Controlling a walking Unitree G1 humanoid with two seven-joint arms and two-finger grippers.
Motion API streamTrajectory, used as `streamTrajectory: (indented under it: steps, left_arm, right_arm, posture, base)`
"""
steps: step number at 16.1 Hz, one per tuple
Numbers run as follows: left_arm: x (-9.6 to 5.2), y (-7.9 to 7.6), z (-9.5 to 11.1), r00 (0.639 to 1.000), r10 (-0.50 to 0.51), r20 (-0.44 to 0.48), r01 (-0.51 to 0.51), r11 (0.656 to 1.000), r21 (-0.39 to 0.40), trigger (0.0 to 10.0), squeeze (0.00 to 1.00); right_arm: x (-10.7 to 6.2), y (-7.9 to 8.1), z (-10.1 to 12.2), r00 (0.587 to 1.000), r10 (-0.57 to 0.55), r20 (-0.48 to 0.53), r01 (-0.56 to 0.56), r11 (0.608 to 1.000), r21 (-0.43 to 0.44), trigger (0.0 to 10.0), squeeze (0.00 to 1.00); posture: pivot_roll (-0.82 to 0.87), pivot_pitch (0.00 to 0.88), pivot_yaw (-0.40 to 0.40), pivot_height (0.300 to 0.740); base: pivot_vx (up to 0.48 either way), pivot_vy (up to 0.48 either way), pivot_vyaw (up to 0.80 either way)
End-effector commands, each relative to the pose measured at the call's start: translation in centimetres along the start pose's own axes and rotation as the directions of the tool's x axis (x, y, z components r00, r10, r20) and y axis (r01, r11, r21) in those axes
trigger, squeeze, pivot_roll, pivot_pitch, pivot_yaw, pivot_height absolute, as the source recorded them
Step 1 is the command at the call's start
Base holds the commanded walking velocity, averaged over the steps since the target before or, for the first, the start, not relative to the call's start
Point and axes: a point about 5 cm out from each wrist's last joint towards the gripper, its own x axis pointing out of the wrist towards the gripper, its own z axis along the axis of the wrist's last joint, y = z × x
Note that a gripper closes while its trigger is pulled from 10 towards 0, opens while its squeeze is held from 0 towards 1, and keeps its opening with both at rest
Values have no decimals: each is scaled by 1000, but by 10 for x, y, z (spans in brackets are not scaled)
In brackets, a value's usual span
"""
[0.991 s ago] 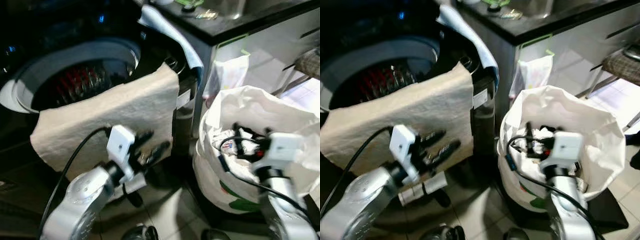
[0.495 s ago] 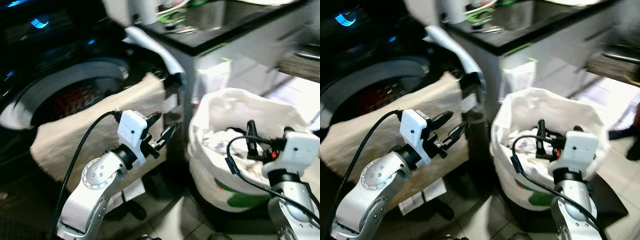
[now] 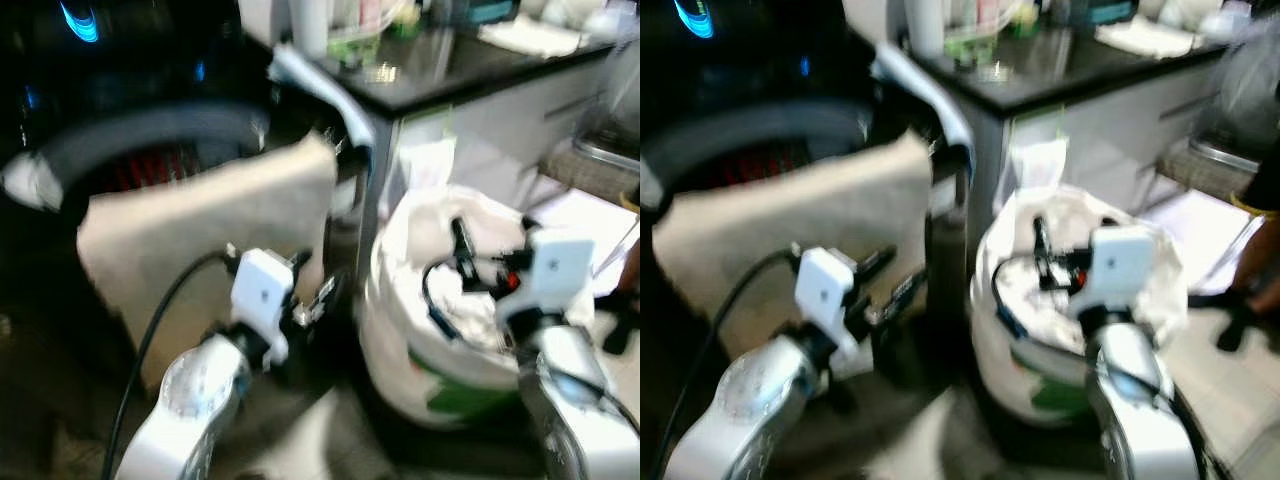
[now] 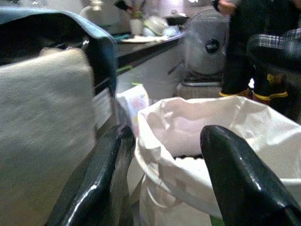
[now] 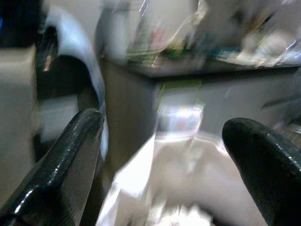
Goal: Clothes washing
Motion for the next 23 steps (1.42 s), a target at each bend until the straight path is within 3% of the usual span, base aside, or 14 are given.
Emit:
streamTrajectory:
  steps: [1,5,7,9,13,20,23]
  left_arm:
    - [-4,3,10,997,58,43,-60,998,36,10000,0]
    - [-9,2,9,996,78,31,-79,995,56,10000,0]
    - [-5,2,7,998,62,34,-64,996,63,10000,0]
    - [-3,-1,9,998,13,64,-15,999,33,10000,0]
    - [-2,-3,12,995,-55,79,55,998,6,10000,0]
    - [-1,1,11,998,-39,56,37,999,40,10000,0]
    - [-4,0,12,996,-69,65,68,998,7,10000,0]
  right_arm:
    - [6,2,2,999,42,5,-42,999,10,10000,0]
    - [8,-6,0,1000,-1,-3,1,1000,12,10000,0]
    - [2,-10,-4,998,-56,-19,56,998,12,10000,0]
    - [-6,-8,-7,998,-42,-39,43,999,9,10000,0]
    - [-20,-11,-16,993,-81,-85,84,996,26,10000,0]
    - [-11,-12,-15,994,-57,-96,56,998,-12,10000,0]
    - [-12,-7,-18,993,-24,-111,27,999,23,10000,0]
  posture:
    - [-27,35,-71,740]
    - [-16,45,-65,740]
    - [-33,48,-28,740]
    - [-51,55,7,740]
    - [-63,60,38,740]
    - [-44,47,41,740]
    - [-41,46,47,740]
  base:
    - [0,0,0]
    - [0,0,0]
    - [0,0,0]
    - [0,0,0]
    - [358,0,-698]
    - [393,0,114]
    - [127,0,267]
